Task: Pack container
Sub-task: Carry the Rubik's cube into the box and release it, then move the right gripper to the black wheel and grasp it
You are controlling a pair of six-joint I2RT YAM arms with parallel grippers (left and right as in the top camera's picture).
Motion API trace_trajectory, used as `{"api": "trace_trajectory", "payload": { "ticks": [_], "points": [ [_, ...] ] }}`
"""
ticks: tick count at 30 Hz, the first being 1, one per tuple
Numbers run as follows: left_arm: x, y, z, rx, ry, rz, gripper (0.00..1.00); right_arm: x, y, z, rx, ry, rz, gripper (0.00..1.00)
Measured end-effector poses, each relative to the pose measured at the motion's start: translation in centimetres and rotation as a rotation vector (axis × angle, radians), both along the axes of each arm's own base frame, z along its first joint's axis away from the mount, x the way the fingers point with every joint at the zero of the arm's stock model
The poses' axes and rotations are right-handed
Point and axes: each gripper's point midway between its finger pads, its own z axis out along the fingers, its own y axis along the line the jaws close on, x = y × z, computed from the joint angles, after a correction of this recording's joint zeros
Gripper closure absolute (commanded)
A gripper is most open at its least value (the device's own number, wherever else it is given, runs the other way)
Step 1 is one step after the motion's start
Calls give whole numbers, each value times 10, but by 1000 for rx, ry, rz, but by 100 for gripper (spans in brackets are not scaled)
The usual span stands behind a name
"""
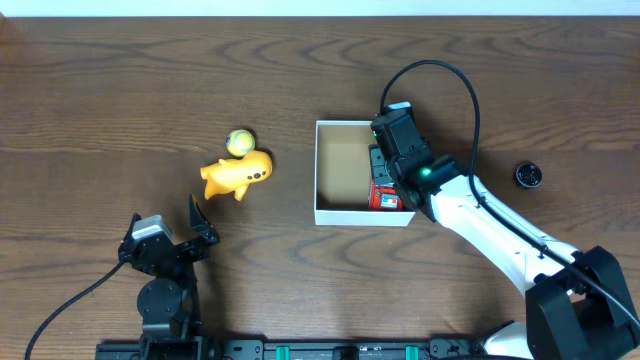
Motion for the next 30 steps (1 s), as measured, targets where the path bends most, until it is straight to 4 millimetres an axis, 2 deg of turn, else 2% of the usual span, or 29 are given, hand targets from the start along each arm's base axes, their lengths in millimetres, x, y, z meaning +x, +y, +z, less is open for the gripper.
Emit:
{"api": "trace_trajectory", "payload": {
  "ticks": [6,10,19,26,28,30],
  "points": [
    [0,0,0,0,0,0,2,-1,0,-1,5,9,-3,25],
    [0,0,0,0,0,0,2,-1,2,0,10,4,1,23],
    [0,0,0,0,0,0,2,5,6,5,27,-26,1,24],
    [0,0,0,0,0,0,2,2,4,4,13,-13,7,23],
    [0,0,0,0,0,0,2,-1,0,8,-1,-5,5,24],
    [0,0,0,0,0,0,2,-3,-4,23,-10,-14,-4,25]
  ]
}}
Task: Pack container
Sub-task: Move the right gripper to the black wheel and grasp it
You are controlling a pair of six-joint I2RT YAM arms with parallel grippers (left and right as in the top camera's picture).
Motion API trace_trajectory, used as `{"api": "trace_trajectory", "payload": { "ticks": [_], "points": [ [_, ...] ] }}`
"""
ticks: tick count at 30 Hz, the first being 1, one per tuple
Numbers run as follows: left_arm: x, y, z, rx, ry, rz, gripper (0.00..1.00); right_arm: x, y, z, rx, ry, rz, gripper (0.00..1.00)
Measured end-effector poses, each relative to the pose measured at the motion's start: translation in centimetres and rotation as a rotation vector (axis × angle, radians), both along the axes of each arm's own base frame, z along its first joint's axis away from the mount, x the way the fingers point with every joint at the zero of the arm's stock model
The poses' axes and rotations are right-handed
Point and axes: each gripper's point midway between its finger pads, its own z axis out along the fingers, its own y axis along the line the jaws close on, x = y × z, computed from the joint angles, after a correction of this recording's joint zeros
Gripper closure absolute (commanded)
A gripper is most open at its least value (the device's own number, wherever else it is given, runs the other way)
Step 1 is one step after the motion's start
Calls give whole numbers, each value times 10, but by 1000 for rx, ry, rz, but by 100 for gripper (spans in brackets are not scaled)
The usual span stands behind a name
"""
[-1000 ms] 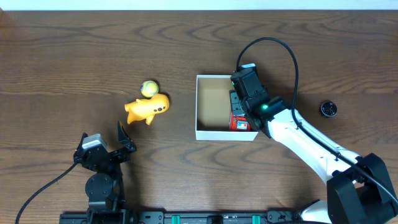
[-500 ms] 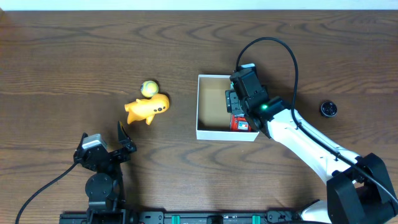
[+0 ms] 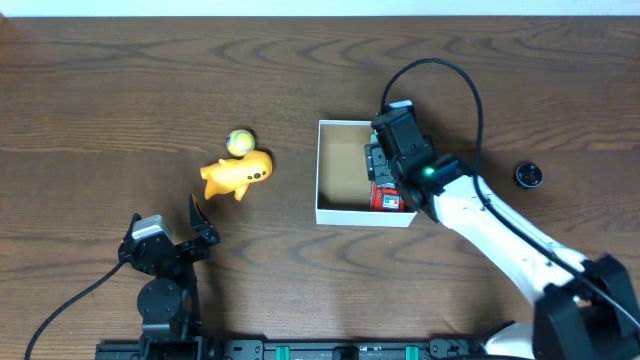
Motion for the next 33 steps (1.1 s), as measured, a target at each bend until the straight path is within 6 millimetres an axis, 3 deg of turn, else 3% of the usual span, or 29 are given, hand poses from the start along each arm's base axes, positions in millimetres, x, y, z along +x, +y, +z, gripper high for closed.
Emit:
{"api": "trace_trajectory", "payload": {
  "ticks": [5,8,11,12,16,20,26,33],
  "points": [
    [0,0,0,0,0,0,2,-6,-22,74,14,-107,-59,25],
    [0,0,0,0,0,0,2,-17,-57,108,33,-150,-163,23],
    [0,0,0,0,0,0,2,-32,-109,116,25,-132,-324,20],
    [0,0,0,0,0,0,2,-36,-133,114,18,-115,-399,18],
    [0,0,0,0,0,0,2,-47,-193,100,-5,-43,-594,17],
    [0,0,0,0,0,0,2,-58,-243,82,12,35,-759,16],
    [0,0,0,0,0,0,2,-58,-283,43,71,152,-889,14],
    [0,0,0,0,0,0,2,-45,-296,-14,82,290,-908,9]
  ]
}}
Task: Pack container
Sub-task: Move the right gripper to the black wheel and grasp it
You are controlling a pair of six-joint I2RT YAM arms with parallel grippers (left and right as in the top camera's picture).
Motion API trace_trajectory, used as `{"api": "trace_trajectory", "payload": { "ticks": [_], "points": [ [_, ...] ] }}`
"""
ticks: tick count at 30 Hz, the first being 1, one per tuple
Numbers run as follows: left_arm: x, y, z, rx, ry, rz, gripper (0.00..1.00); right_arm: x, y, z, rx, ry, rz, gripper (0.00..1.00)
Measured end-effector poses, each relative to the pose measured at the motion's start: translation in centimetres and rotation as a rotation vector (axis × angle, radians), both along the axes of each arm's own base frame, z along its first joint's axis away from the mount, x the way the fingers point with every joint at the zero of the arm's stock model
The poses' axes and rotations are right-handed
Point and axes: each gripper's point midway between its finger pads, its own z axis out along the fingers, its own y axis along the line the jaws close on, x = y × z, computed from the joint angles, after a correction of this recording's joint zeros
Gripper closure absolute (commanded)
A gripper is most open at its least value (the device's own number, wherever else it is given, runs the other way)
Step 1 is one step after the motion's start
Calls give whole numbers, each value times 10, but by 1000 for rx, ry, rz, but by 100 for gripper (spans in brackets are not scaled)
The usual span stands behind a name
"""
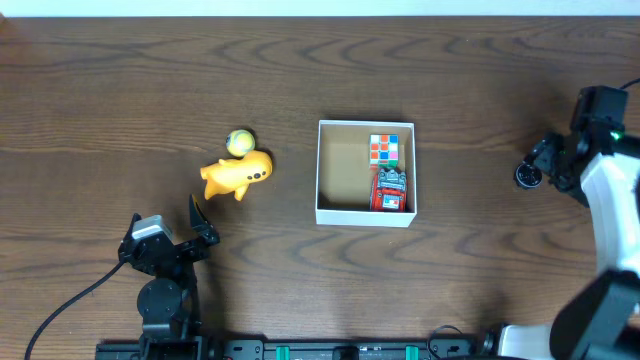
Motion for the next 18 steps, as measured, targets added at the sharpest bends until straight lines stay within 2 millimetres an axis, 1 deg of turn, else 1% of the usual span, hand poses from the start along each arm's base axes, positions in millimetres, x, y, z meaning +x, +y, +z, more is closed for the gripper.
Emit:
{"api": "trace_trajectory", "payload": {
  "ticks": [4,8,14,18],
  "points": [
    [0,0,0,0,0,0,2,9,1,-36,37,59,9,8],
    [0,0,0,0,0,0,2,9,2,-59,60,108,13,7],
    [0,0,0,0,0,0,2,13,2,-80,76,131,15,4],
    [0,0,0,0,0,0,2,22,4,-89,94,110,34,3]
  ]
}}
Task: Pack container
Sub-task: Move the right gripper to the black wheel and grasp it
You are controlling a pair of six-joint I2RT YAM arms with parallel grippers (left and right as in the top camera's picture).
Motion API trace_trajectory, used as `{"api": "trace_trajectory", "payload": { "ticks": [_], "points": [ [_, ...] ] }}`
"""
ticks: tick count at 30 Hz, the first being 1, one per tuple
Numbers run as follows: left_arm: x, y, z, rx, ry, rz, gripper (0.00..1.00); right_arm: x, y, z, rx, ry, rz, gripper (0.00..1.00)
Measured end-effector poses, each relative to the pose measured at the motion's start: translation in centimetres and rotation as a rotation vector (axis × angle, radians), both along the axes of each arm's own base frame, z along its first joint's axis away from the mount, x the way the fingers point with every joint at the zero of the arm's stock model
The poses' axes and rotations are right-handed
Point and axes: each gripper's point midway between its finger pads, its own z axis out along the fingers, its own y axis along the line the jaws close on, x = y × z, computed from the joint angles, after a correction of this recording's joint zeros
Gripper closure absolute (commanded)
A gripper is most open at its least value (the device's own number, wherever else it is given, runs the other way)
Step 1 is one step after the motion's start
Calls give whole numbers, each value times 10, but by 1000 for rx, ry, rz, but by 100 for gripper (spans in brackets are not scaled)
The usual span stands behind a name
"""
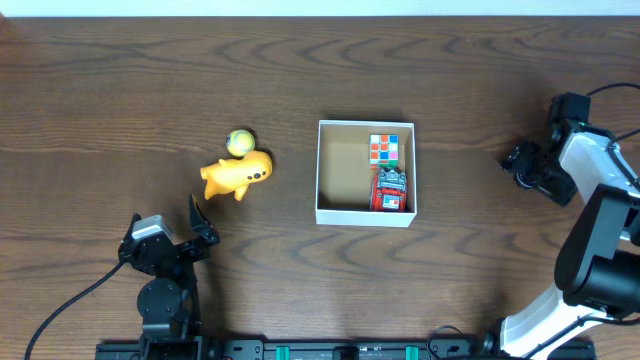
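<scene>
A white open box [365, 217] sits at the table's middle. Inside, along its right side, lie a colourful puzzle cube [391, 149] and a red toy car [391, 190]. A yellow seal toy [238, 175] and a small yellow-green ball [239, 141] rest left of the box. My right gripper [523, 165] is at the far right, low over the spot of a small black object, which it hides; how its jaws stand does not show. My left gripper [200, 224] is parked open near the front left, holding nothing.
The left half of the box floor is bare cardboard. The right arm [600, 200] runs along the table's right edge. The left arm's base [160, 300] stands at the front edge.
The right gripper has shifted a little to the left and now covers the small black round object that lay visible beside it. Everything else is unchanged.
The right gripper was down inside the box's right side, above the red car, at the two oldest moments. Then it was at the far right by the black object, and the puzzle cube lay in the box. Now it covers that object. The left arm stayed still.
</scene>
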Motion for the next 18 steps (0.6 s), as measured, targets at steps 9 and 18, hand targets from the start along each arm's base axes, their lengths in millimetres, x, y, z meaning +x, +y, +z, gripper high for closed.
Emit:
{"api": "trace_trajectory", "payload": {
  "ticks": [9,18],
  "points": [
    [0,0,0,0,0,0,2,14,10,-10,59,-34,78,9],
    [0,0,0,0,0,0,2,15,11,-10,64,-37,104,44]
  ]
}}
